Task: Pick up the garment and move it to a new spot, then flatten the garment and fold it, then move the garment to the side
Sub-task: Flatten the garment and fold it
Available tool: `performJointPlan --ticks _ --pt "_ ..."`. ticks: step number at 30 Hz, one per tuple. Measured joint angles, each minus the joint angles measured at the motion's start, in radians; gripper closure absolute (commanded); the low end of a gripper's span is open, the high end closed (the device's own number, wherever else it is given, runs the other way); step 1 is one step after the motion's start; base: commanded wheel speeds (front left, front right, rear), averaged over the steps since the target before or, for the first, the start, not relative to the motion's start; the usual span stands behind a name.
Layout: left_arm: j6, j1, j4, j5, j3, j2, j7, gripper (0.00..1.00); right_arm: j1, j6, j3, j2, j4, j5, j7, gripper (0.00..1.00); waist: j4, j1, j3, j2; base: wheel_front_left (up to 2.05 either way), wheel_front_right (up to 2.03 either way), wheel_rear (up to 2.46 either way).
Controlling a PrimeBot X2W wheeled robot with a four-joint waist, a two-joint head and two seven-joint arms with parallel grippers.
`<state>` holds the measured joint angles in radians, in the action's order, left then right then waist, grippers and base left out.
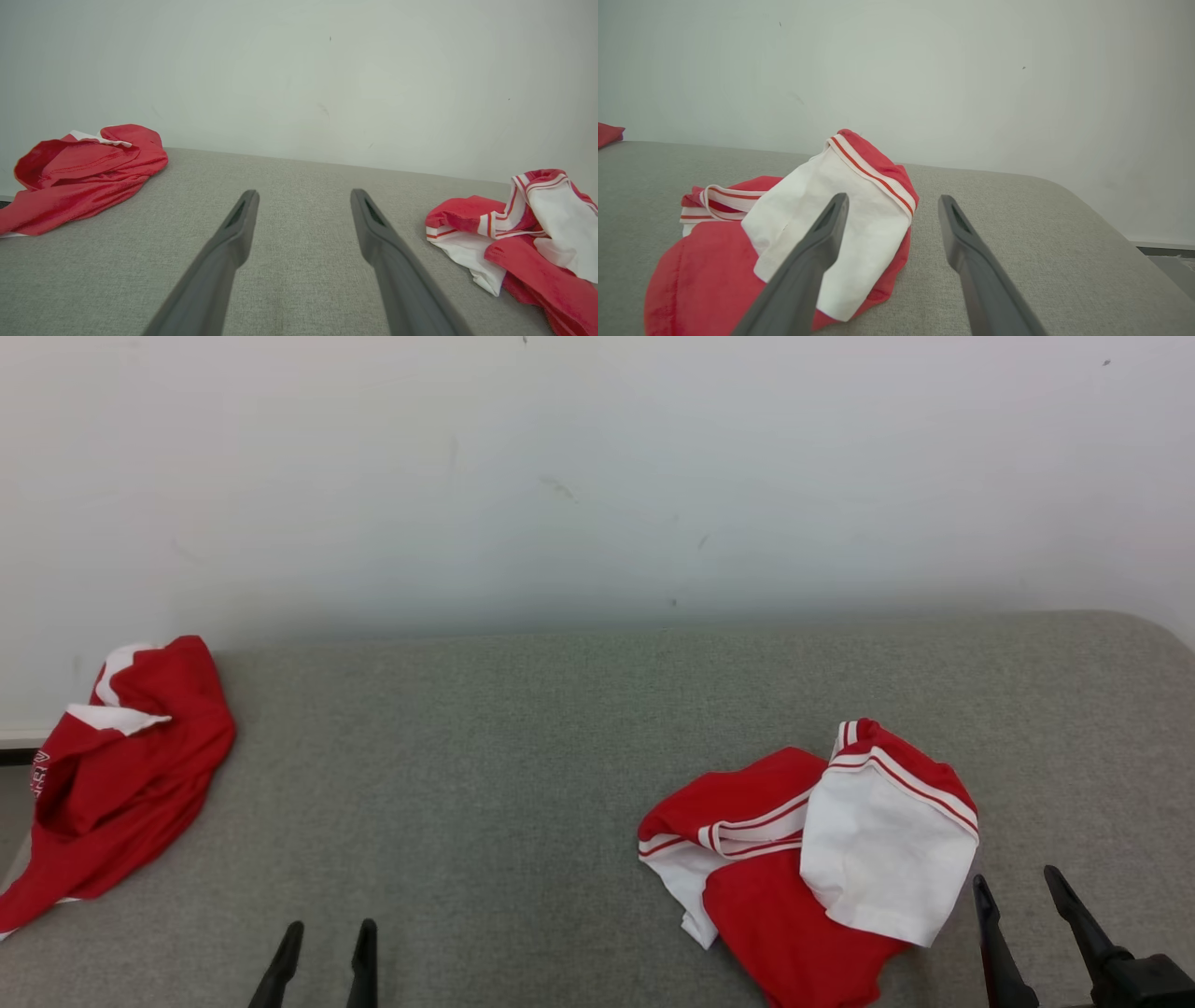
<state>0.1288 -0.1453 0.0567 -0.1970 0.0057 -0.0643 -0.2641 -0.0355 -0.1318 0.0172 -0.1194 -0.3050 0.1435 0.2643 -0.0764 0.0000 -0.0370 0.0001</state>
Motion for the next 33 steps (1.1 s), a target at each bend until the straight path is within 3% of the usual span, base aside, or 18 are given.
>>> performJointPlan --ticks 33 --pt "0.0 0.01 0.005 -0.008 -0.035 0.011 0.0 0.0 -0.019 0.0 0.037 -0.01 -0.009 0.025 0.0 0.0 -0.042 0.0 0.013 0.0 0.0 0.0 0.0"
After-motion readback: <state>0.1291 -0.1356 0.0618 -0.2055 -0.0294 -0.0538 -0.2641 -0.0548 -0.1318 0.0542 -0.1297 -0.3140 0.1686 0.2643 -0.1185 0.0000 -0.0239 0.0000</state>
